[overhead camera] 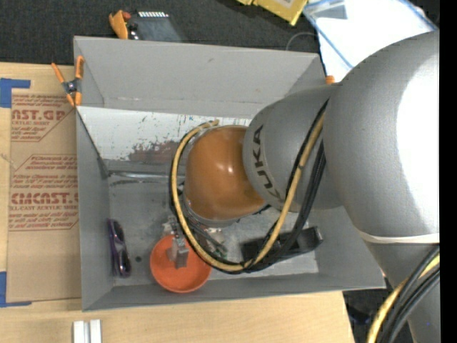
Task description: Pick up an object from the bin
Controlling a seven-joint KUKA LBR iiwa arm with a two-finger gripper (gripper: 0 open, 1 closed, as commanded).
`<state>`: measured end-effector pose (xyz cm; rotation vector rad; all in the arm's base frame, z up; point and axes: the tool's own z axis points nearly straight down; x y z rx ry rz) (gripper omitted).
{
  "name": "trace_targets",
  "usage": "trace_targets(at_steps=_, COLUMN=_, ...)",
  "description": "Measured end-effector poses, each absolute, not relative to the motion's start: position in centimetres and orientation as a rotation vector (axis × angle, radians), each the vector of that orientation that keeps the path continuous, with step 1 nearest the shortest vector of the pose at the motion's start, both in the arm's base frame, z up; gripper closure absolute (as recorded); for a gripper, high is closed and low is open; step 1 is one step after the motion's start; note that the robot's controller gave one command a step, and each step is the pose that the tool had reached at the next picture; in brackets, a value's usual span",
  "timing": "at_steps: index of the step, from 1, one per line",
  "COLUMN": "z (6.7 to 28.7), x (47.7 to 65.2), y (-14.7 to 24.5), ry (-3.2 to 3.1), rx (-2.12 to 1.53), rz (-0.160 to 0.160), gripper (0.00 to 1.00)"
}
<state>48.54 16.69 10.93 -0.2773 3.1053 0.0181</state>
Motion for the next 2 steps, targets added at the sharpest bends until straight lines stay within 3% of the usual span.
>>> trace_targets(at_steps=1, z=14.2, x=48.5, y=16.7, ry=3.107, rx=-0.278, rz=0.017, gripper=1.0)
trace_targets(at_steps=2, z=16.0, x=48.6, y=16.7, ry=3.104, rx=-0.278, rz=0.018, gripper=1.0)
